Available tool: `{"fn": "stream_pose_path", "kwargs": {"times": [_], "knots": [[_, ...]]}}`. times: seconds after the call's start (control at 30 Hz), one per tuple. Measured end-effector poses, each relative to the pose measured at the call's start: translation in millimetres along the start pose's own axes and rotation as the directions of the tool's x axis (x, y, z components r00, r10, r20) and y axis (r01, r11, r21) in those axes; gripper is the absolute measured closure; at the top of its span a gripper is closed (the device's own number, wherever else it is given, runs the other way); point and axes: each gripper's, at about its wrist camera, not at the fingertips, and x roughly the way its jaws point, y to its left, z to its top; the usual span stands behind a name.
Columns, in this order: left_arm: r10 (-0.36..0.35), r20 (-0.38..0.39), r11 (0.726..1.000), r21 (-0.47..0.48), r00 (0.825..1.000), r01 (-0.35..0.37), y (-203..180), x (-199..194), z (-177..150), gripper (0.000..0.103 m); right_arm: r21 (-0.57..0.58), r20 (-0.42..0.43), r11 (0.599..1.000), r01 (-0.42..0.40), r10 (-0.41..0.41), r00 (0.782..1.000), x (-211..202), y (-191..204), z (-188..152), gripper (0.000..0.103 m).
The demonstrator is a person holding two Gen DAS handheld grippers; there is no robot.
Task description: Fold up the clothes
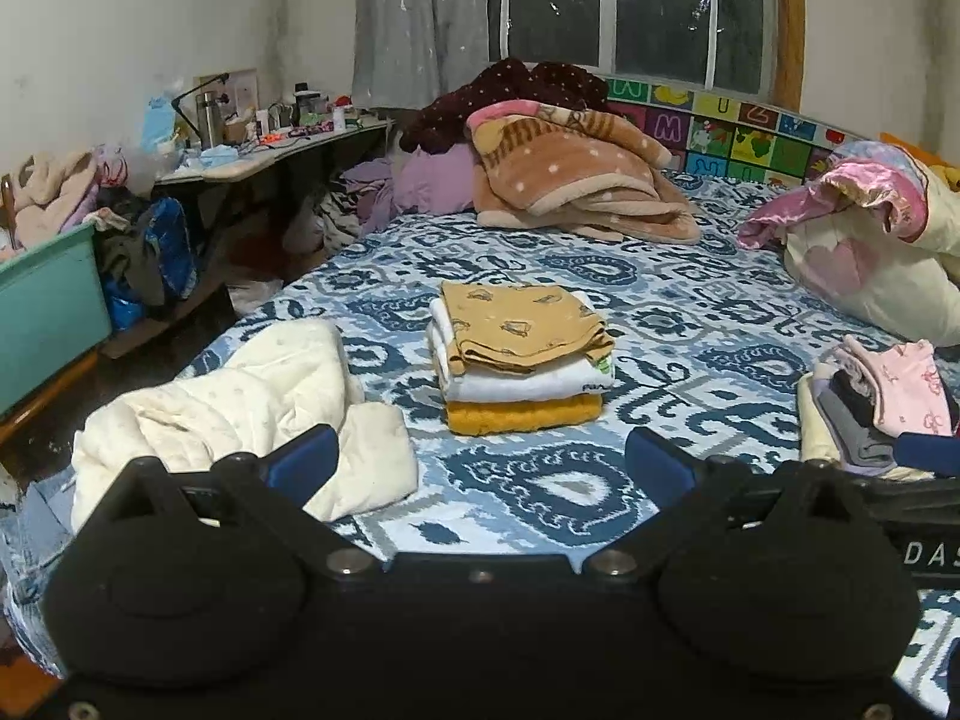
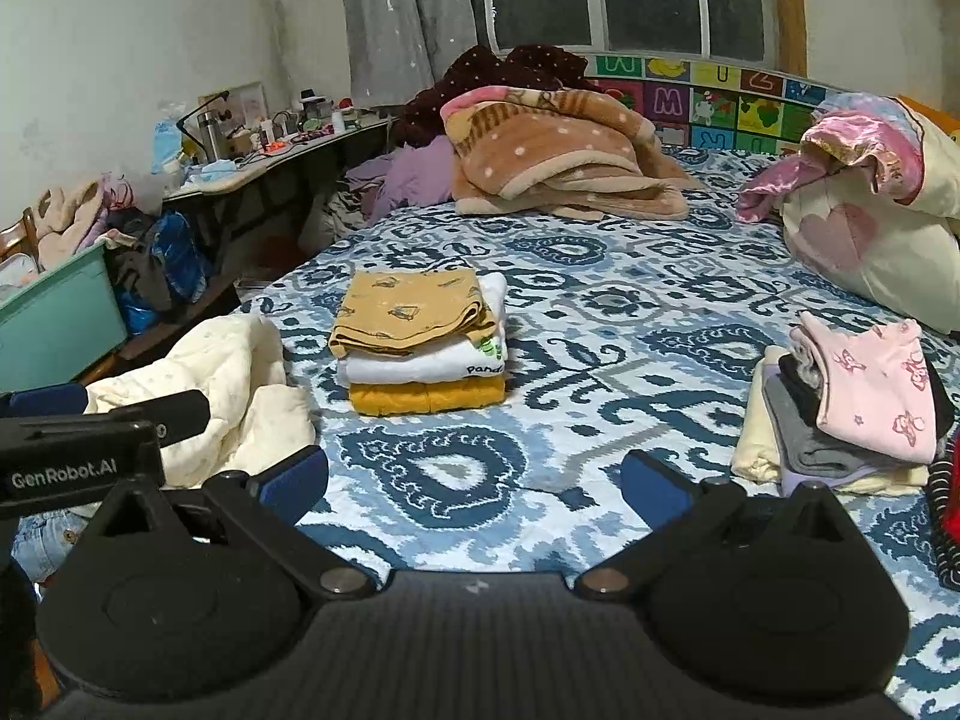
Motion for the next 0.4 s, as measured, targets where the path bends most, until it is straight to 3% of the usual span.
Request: {"fn": "stream_pose_path", "kwargs": {"times": [0.4], "knots": [[0.003, 0.001, 1.000, 0.016, 1.000, -0.003, -2, 10, -2, 0.000, 0.009, -0.012, 1.000, -0.006, 0.006, 1.000, 14, 0, 2, 0.000]]}}
